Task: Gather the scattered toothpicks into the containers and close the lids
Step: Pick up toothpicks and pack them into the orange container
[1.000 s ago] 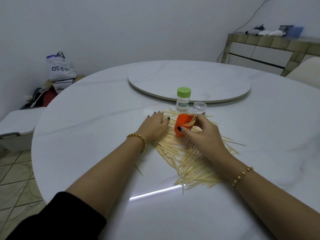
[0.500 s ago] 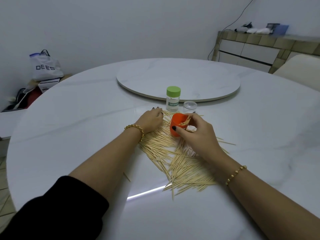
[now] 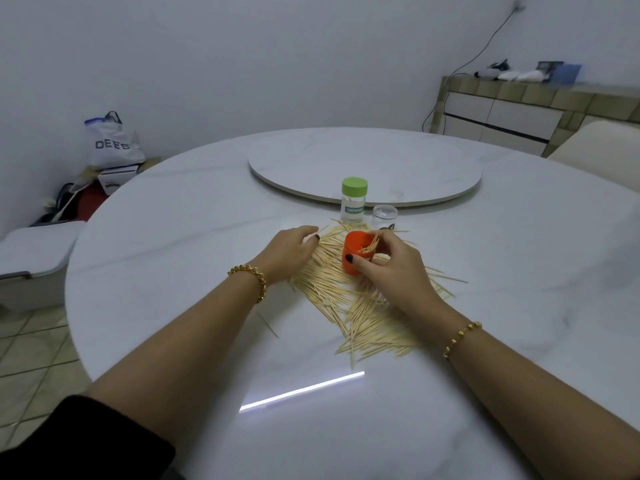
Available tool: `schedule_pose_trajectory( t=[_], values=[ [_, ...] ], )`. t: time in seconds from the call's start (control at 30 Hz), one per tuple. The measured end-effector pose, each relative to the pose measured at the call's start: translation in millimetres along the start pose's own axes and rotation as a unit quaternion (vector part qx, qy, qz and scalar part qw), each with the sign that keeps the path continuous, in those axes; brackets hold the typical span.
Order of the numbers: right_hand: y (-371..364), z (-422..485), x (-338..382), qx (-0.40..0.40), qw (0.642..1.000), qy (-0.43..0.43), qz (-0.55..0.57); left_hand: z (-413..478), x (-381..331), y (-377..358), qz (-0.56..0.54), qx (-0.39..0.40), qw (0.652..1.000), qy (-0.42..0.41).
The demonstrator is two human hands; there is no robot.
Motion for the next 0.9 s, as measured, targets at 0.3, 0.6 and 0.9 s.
schedule_pose_trajectory(
  t=[0.3,0.6,0.9],
  values=[
    [11,-21,-1,-0.008,0.999,0.002,-0.034,-76,13,-1,0.064,0.003,0.998,0.013],
    [21,-25,-4,-0.031,0.999,-0.009,-0.021,-72,1,-30,0.159,0.011,0.987,0.031],
    [30,-20,-8,-0.053,0.998,-0.021,-0.017,-23,-32,-58,0.176,-0.012,0.983,0.051]
  ],
)
Point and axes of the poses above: each hand's wrist, its own z-axis towards the middle knuckle, its own y-axis out of the back of the hand, x = y × z, the point moved 1 cm from there along z, towards the middle knuckle, and after that the axes turned 2 degrees about -x, right-handed, at the moved point
